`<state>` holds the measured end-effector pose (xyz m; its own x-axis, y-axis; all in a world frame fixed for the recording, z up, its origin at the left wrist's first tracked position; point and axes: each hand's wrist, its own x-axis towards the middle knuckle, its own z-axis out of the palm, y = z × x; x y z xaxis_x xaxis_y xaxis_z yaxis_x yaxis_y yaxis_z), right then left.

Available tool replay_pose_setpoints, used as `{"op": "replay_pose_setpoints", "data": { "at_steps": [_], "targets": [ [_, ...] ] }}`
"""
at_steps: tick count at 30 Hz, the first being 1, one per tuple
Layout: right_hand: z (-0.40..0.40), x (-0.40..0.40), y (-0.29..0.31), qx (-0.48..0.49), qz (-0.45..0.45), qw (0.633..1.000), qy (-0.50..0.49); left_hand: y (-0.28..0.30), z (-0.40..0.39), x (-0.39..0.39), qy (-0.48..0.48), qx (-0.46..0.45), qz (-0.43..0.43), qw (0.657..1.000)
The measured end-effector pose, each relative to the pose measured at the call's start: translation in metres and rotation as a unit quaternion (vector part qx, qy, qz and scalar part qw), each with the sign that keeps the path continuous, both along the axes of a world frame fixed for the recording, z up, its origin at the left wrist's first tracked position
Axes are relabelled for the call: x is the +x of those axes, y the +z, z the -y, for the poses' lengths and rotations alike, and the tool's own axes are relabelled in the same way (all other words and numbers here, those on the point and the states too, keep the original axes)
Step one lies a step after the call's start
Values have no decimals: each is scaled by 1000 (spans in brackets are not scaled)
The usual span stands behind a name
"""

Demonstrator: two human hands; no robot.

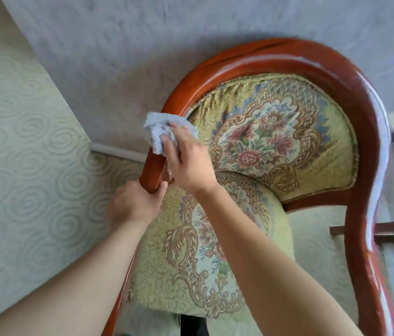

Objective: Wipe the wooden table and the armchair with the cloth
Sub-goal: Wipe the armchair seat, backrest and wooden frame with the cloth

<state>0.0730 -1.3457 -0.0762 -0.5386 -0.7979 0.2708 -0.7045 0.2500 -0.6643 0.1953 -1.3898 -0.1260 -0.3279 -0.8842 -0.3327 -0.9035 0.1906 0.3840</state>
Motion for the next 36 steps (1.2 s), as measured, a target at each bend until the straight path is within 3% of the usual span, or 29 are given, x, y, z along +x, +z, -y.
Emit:
{"op": "replay_pose_setpoints", "data": {
  "at_steps": [3,8,13,18,24,30,36],
  "targets": [
    [-43,-3,30,-55,159,976,-139,7,-4,4,-3,-2,-50,999],
    [-120,-17,73,-157,376,875,-261,31,-18,12,-29,0,-159,987],
    [-188,-50,88,-215,470,787,-337,68,-37,-4,-84,-48,-180,979],
    [-228,-104,99,-258,465,738,-415,118,-53,-104,-200,-72,-218,952],
    [-252,-183,115,-293,397,744,-450,151,-53,-222,-313,-166,-188,916],
    [-270,-242,126,-310,326,763,-463,160,-29,-293,-247,-268,-96,926],
    [-267,-281,127,-248,175,826,-475,152,-2,-321,-278,-268,-73,920]
  ]
}}
